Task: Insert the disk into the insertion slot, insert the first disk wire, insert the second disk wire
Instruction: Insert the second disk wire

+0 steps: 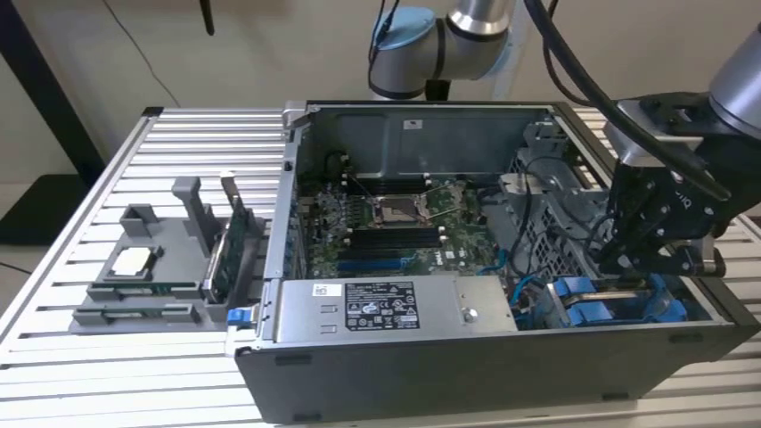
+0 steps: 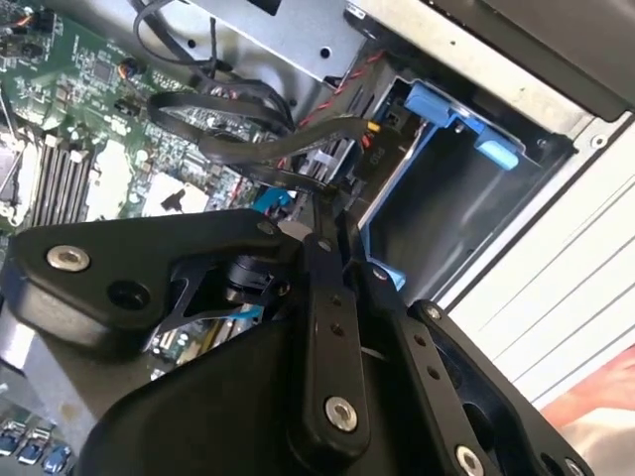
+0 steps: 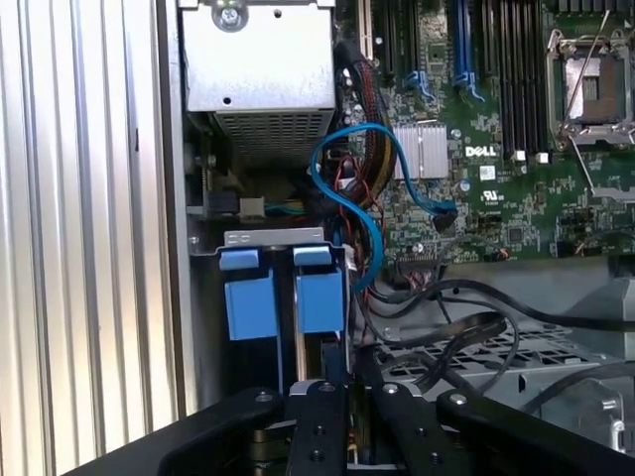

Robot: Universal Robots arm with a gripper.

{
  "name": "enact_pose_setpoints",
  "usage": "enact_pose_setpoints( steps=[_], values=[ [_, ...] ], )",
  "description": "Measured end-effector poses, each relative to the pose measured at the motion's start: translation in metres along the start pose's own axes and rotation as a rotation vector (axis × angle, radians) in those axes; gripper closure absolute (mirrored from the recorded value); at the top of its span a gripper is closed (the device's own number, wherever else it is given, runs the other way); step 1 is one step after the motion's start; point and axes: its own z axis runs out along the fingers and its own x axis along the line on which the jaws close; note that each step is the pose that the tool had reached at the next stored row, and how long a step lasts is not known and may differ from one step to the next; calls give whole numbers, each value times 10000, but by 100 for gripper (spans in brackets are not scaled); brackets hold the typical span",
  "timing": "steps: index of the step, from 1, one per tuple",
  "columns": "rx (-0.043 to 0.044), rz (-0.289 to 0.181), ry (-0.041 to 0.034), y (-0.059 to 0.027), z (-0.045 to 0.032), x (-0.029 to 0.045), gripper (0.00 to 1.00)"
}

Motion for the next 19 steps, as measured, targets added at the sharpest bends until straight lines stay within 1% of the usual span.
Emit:
enact_pose_setpoints(
  steps=[5, 10, 14, 19],
  values=[
    [-16, -2, -1, -5, 9, 14, 84],
    [-56, 2, 1, -22, 14, 57, 84],
    [-58, 2, 0, -24, 31, 61, 84],
    [-64, -2, -82, -29, 45, 62, 84]
  ],
)
